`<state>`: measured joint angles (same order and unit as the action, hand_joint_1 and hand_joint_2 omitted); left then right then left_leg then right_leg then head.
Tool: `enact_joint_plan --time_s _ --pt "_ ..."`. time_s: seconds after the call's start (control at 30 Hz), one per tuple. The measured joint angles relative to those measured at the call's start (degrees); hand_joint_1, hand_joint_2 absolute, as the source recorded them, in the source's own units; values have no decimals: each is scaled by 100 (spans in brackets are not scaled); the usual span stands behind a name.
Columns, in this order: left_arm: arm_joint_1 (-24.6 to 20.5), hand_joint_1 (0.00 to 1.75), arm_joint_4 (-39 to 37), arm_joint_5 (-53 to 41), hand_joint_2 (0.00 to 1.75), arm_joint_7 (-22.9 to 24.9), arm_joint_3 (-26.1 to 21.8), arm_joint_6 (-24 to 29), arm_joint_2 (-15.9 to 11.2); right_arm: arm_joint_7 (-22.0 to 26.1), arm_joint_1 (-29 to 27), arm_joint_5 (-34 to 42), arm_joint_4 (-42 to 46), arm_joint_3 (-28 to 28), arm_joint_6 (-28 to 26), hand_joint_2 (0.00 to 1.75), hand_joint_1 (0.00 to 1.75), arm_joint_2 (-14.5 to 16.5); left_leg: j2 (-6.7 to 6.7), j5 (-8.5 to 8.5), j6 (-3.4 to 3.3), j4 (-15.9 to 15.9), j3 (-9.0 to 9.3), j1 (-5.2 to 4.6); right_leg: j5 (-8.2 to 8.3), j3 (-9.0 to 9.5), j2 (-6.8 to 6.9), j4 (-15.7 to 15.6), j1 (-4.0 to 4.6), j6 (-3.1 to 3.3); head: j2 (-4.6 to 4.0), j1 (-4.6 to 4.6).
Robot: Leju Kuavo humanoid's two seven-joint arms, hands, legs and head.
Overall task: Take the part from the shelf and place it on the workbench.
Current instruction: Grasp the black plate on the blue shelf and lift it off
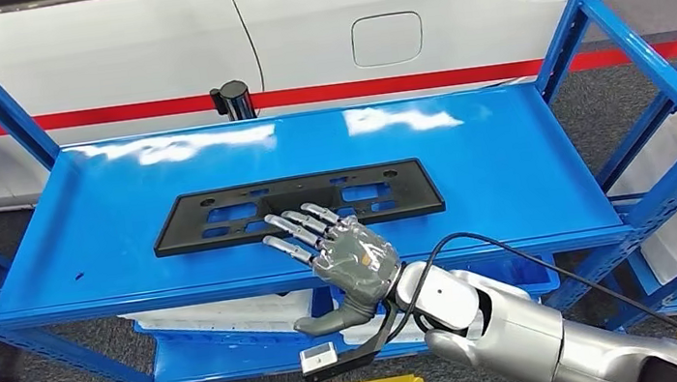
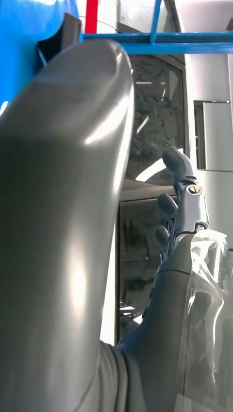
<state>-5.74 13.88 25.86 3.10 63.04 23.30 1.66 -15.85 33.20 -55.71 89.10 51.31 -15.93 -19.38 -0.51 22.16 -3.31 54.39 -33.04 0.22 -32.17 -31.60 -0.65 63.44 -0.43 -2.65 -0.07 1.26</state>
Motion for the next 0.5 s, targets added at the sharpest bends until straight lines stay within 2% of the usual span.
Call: enact_joint_plan --time_s 0.07,0.1,0.13,0.2,0.23,0.27,0.3,0.33,0.43,0.5 --pt "3 0 0 0 0 0 1 -1 7 0 -35 -1 8 1 -1 0 0 -14 -2 59 -25 1 48 3 -237 -489 1 697 -8 -26 0 3" --pt "8 0 0 0 0 0 1 -1 10 0 -55 -2 8 1 0 44 0 -21 -8 96 -22 3 87 6 -229 -646 2 833 -16 -36 0 4" --pt "12 0 0 0 0 0 2 -2 11 0 -68 -2 9 1 2 87 0 -27 -16 138 -10 4 141 11 -90 -695 3 746 -26 -45 0 5" --pt "17 0 0 0 0 0 4 -8 18 0 -75 -1 11 1 10 175 0 -36 -30 230 34 6 272 25 483 -528 8 29 -58 -61 0 5" --pt "14 0 -1 0 0 -1 5 -14 21 -1 -76 0 11 3 19 175 0 -38 -37 273 64 15 324 27 675 -420 9 -343 -63 -59 -1 3" --pt "11 0 -1 0 0 -4 6 -26 24 -1 -78 2 12 6 31 175 0 -39 -41 308 97 18 345 27 771 -343 17 -591 -59 -39 0 3" --pt "8 0 -2 -1 0 -10 7 -44 25 -1 -85 8 13 7 48 175 0 -40 -44 337 136 33 356 24 801 -316 23 -705 -49 -2 0 2" --pt "4 0 -2 -2 0 -19 8 -68 25 -1 -92 21 13 9 73 175 0 -42 -47 351 172 47 362 19 755 -310 30 -711 -33 48 0 2" --pt "-4 0 -4 -14 0 -48 9 -122 20 -3 -73 79 13 7 170 175 0 -48 -40 469 256 206 321 31 802 -254 43 -719 -46 169 0 -1" --pt "-22 0 -4 -24 0 -55 10 -132 18 -12 -42 115 -4 6 257 175 0 -41 -32 732 304 761 20 45 788 -229 41 -722 -52 209 0 -9"
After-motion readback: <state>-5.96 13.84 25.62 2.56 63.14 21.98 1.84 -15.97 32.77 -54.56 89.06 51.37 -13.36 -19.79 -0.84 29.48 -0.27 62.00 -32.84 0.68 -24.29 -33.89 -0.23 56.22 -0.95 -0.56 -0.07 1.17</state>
